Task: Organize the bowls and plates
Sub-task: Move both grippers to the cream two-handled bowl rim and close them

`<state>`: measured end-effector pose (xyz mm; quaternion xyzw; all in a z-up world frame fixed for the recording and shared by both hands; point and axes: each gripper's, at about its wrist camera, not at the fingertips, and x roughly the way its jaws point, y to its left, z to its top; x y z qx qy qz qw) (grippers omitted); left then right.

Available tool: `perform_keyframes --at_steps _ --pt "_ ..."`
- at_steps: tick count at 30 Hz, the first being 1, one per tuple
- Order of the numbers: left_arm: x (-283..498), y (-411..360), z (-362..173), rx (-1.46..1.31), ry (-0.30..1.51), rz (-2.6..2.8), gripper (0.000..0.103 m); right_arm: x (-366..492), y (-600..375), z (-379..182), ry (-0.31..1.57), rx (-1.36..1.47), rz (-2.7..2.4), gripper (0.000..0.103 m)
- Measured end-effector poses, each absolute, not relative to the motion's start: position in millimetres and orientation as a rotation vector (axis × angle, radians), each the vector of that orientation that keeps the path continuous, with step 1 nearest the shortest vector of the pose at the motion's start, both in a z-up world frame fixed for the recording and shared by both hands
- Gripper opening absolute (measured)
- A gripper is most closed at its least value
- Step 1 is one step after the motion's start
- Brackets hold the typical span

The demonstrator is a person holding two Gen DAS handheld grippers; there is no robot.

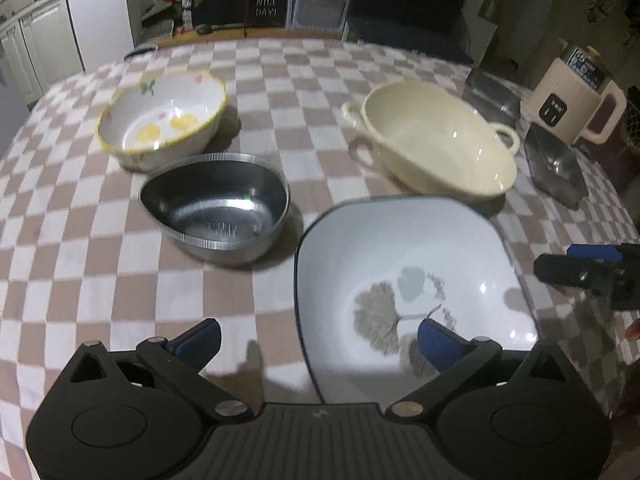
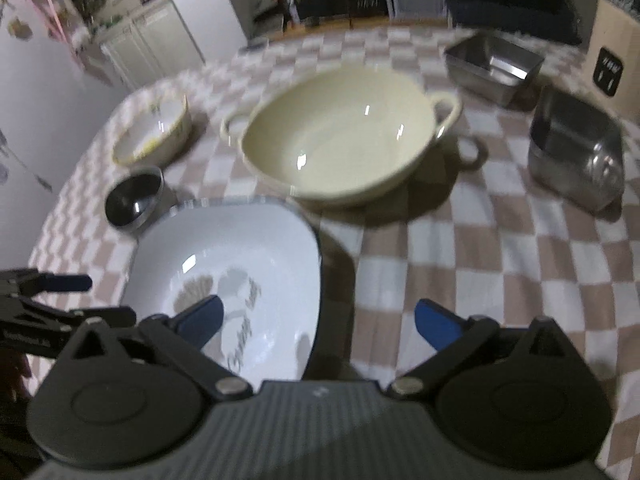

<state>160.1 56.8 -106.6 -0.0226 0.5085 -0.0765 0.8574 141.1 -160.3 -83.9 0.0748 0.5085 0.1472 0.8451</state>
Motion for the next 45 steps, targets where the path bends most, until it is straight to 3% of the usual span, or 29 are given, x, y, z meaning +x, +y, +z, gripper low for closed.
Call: perform_keyframes --at_steps 14,33,35,39,41,45 --pt "200.2 25.2 -64.8 -0.12 0.824 -0.22 0.103 167.3 -210.8 -48.1 0.855 0.297 0.149 0.103" --pt "294.2 35.4 -99.1 -0.436 0.858 -0.159 0.102 253.7 -237.1 -83.6 0.814 0.3 0.092 0.103" --pt "303.0 34.2 -102.8 -0.458 0.865 -0.166 0.101 261.8 -242.2 -88.9 0.82 0.362 0.108 0.099" --pt "313.8 31.9 -117.0 -0.477 0.919 -0.12 0.095 274.2 -244.8 -96.8 0.846 0.397 0.116 0.08" --pt "317.8 34.7 -126.7 -0.511 0.954 -0.102 0.088 279.0 -246.1 -104.2 0.87 0.415 0.125 0.075" --pt "323.0 40.3 -136.5 -0.549 0.974 -0.081 0.076 287.1 -240.8 -117.9 0.932 0.422 0.172 0.057"
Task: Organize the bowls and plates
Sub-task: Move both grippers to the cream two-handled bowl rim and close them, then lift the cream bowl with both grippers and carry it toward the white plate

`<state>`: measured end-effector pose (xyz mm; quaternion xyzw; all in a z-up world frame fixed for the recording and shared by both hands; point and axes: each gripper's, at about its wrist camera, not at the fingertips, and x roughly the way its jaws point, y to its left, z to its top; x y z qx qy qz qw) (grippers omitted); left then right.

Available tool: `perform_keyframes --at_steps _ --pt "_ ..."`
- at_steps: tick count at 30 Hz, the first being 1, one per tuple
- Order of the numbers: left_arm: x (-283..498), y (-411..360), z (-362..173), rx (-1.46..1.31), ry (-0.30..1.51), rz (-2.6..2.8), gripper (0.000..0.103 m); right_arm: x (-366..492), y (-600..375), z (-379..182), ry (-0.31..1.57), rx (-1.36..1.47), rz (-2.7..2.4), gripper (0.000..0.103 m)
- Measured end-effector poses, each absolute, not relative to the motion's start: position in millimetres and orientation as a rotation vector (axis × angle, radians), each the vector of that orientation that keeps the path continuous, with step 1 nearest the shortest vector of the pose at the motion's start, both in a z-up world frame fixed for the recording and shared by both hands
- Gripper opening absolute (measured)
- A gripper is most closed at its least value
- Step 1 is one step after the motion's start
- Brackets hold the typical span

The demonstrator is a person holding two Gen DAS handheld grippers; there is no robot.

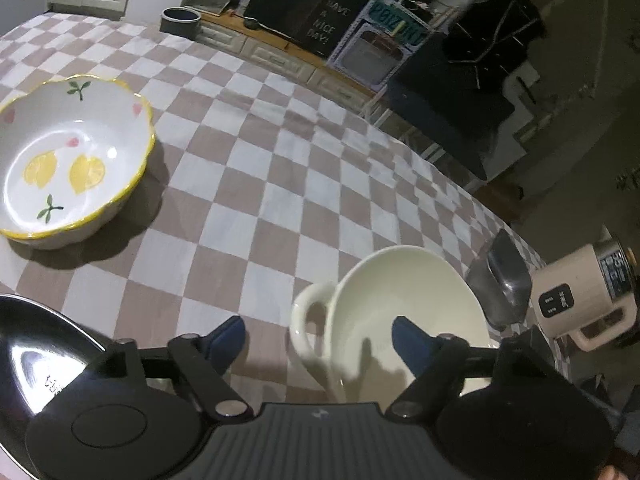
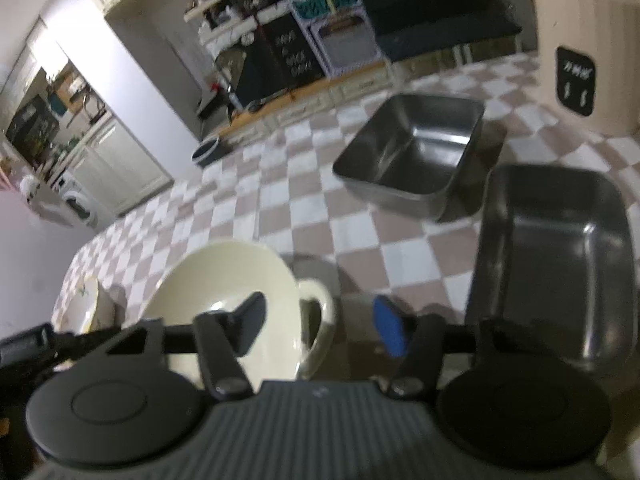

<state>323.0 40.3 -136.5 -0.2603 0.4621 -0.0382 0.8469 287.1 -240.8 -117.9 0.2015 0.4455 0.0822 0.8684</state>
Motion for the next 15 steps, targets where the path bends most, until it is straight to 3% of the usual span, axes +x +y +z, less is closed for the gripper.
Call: perform_keyframes --at_steps 7,15 --pt "327.8 36.3 -141.1 -0.536 0.98 -0.122 0.059 297.5 -232.0 -127.7 0.975 0.403 0.214 0.025" --pt "332.8 33.4 -144.8 -0.524 0.988 -0.135 0.033 301.7 -232.5 -134.0 1.002 0.377 0.237 0.024"
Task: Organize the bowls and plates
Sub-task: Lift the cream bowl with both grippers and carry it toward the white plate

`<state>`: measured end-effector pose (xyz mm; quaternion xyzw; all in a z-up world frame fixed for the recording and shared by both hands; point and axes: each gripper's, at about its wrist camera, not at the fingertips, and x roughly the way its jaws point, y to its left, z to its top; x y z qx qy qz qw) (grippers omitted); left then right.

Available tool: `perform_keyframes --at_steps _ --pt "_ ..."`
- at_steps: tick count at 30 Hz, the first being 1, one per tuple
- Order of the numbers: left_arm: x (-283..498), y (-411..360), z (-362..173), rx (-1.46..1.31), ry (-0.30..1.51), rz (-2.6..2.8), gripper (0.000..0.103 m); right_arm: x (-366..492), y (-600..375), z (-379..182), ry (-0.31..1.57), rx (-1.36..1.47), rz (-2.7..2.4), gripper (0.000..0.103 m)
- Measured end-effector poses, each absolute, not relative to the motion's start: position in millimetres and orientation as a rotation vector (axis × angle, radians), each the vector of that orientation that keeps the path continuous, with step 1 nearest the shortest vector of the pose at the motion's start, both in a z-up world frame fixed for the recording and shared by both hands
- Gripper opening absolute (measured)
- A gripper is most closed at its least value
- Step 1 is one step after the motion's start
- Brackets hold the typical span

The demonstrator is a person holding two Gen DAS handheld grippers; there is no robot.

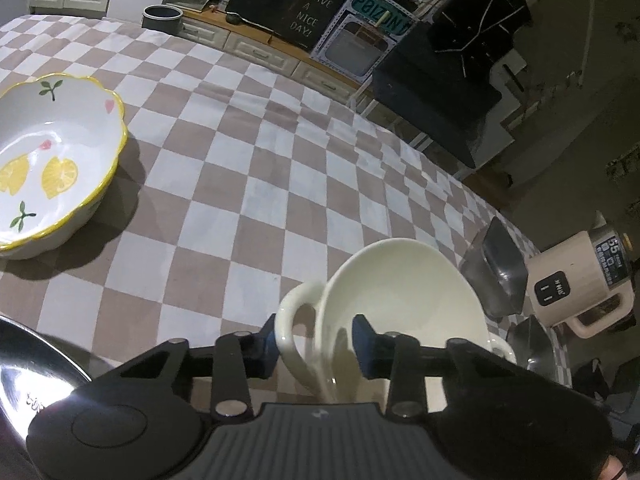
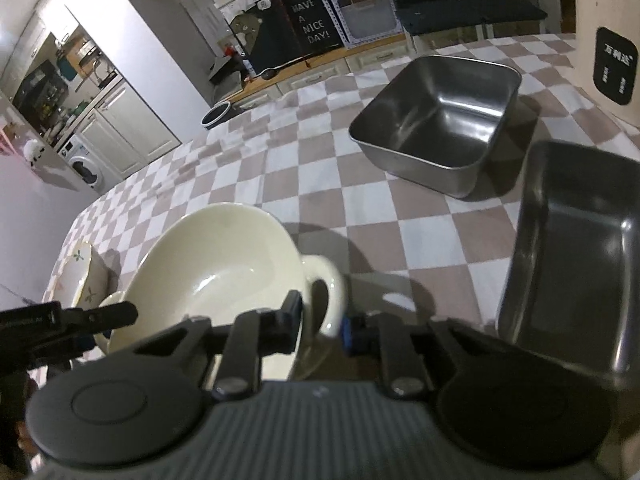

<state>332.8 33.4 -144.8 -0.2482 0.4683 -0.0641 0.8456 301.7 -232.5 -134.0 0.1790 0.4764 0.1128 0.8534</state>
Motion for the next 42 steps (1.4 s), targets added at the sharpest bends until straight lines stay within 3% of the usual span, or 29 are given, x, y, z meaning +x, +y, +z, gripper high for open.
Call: perform_keyframes --at_steps 3,22,42 --pt "335.2 37.4 -149.5 -0.535 0.997 -0.118 0.024 303.9 -231.6 -135.2 1.0 0.373 0.239 0.025" --pt "342.9 25.3 -159.5 -0.476 1.01 -0.138 0.024 302.1 -230.3 -137.8 0.989 0.438 0.225 0.023" --pt "327.4 21.6 -107.1 -0.428 0.835 -0.184 0.02 290.6 -224.5 -104.8 0.843 0.354 0.231 0.02"
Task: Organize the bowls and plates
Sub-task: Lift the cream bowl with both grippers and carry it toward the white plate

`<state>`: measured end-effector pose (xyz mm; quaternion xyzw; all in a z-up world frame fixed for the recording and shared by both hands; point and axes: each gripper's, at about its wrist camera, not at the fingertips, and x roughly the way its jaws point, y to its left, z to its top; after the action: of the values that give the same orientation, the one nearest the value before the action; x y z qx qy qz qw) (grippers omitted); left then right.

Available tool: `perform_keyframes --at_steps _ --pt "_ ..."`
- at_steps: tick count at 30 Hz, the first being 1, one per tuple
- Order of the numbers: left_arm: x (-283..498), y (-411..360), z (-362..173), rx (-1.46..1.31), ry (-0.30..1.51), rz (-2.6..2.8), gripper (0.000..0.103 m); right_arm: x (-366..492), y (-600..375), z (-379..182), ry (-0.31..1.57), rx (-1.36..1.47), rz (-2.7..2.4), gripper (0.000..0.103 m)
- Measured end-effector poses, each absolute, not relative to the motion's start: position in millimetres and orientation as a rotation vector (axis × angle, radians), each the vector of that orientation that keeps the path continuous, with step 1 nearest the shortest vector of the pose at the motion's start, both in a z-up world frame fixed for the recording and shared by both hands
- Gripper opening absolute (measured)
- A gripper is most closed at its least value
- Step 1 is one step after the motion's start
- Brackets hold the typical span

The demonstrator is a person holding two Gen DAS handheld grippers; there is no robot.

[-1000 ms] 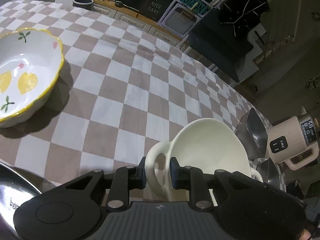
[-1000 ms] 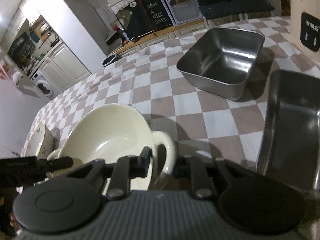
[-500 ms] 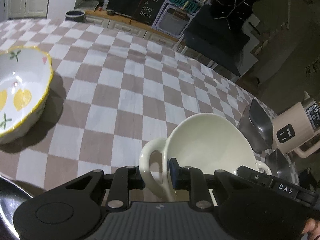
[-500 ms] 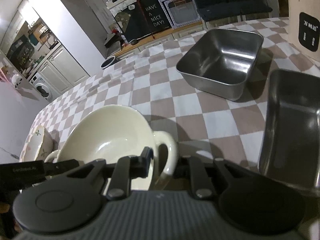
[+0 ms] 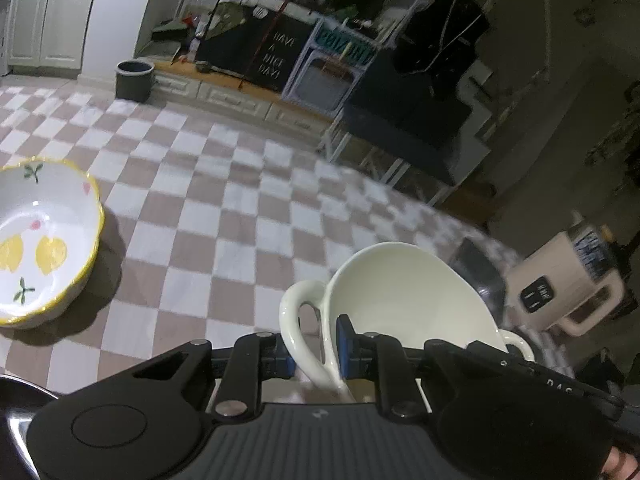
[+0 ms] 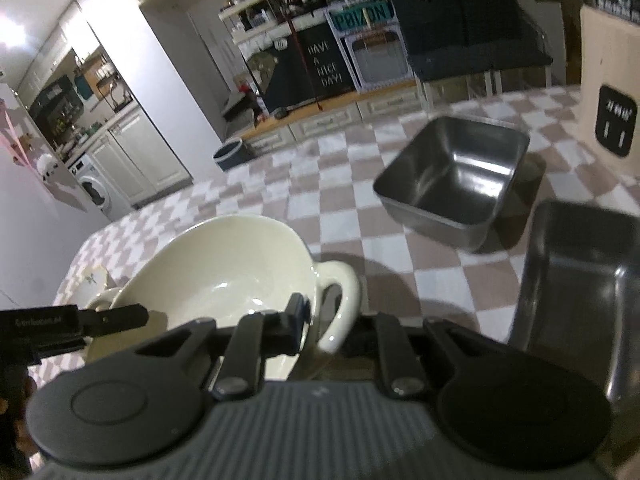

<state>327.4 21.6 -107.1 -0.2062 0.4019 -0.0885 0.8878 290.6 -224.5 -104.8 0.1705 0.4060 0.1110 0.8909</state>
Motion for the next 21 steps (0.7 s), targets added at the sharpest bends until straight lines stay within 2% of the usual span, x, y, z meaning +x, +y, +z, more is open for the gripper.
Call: perform_keyframes --at_steps 9,21 --pt "292.0 29.8 -59.5 -0.479 0.738 -0.238 0.021 263.7 -227.2 -59.2 0.7 0.394 0.255 0.017" --pt "220.8 50.9 -20.8 -0.474 0.664 -0.274 0.02 206.7 -213.1 -24.4 0.621 0.366 0.309 0.017"
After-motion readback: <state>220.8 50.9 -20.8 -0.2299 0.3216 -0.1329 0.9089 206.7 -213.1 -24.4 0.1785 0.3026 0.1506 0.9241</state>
